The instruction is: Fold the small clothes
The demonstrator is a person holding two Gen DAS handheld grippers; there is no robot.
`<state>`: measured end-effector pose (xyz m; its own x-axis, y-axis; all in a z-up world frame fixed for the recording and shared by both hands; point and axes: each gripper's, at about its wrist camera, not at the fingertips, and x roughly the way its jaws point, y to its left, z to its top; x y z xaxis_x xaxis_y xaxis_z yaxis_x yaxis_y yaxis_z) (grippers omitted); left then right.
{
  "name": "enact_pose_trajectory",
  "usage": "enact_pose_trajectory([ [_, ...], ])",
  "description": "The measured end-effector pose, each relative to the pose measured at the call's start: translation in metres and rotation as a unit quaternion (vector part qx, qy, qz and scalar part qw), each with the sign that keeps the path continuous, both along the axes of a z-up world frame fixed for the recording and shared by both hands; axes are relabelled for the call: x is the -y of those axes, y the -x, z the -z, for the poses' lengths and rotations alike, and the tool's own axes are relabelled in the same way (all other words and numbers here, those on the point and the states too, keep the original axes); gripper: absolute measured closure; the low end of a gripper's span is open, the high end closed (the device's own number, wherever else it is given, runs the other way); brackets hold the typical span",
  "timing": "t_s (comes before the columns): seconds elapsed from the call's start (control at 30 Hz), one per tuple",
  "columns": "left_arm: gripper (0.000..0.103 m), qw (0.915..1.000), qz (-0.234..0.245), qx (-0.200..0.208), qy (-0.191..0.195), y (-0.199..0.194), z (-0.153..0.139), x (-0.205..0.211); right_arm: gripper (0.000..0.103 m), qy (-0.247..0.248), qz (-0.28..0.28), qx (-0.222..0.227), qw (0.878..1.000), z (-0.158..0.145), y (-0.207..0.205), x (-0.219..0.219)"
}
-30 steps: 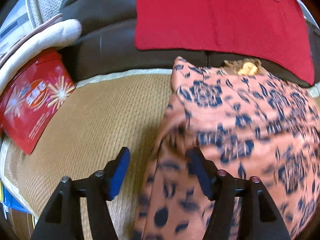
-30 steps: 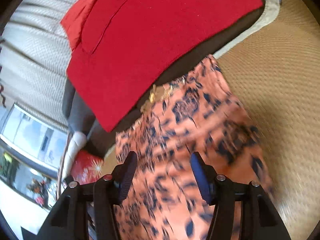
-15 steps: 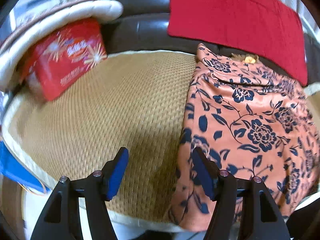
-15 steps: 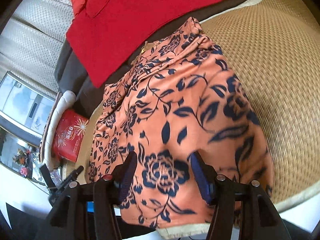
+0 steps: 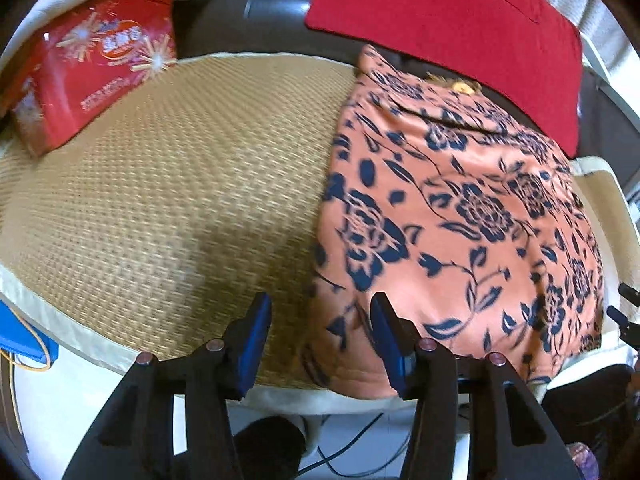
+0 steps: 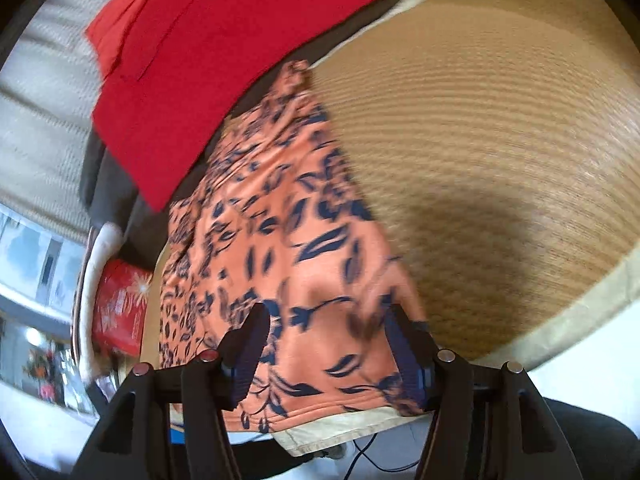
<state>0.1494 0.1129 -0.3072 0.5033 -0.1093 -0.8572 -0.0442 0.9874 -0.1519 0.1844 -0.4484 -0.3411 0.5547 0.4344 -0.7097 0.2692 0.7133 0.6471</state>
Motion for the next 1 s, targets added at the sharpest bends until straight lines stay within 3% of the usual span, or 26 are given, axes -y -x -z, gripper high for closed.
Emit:
enact_pose_trajectory([
  [0.2,0.051,0.9993,0.031,-0.014,0.015,-0.003,0.006,0.014,0.039,0.019,0.006,-0.041,0.999,0.016,-0.001,0.008],
  [0.3,0.078,0.9988,0.041,-0.023,0.011,-0.005,0.011,0.018,0.039,0.033,0.006,-0.063,0.997,0.024,-0.006,0.006],
  [0.47,0.084,0.9984,0.032,-0.031,0.034,-0.008,0.015,0.010,0.039,0.085,-0.020,-0.069,0.994,0.025,-0.009,-0.011],
  [0.57,0.081,0.9983,0.032,-0.034,0.035,-0.007,0.016,0.010,0.048,0.139,-0.028,-0.078,0.987,0.023,-0.009,-0.024],
  [0.63,0.067,0.9982,0.035,-0.036,0.031,-0.006,0.016,0.012,0.069,0.156,-0.040,-0.079,0.984,0.022,-0.008,-0.031],
  [0.73,0.067,0.9983,0.039,-0.034,0.027,-0.007,0.016,0.015,0.075,0.167,-0.048,-0.075,0.982,0.021,-0.004,-0.038],
  [0.77,0.069,0.9980,0.041,-0.036,0.032,-0.007,0.017,0.015,0.075,0.171,-0.050,-0.075,0.981,0.021,-0.003,-0.040],
  [0.83,0.089,0.9974,0.042,-0.042,0.039,-0.008,0.019,0.014,0.075,0.179,-0.053,-0.076,0.980,0.021,-0.003,-0.043],
  [0.93,0.095,0.9964,0.040,-0.046,0.058,-0.010,0.020,0.010,0.077,0.184,-0.056,-0.078,0.978,0.020,-0.004,-0.045],
  [1.0,0.096,0.9959,0.039,-0.042,0.071,-0.011,0.018,0.008,0.092,0.175,-0.064,-0.076,0.980,0.020,-0.008,-0.048],
])
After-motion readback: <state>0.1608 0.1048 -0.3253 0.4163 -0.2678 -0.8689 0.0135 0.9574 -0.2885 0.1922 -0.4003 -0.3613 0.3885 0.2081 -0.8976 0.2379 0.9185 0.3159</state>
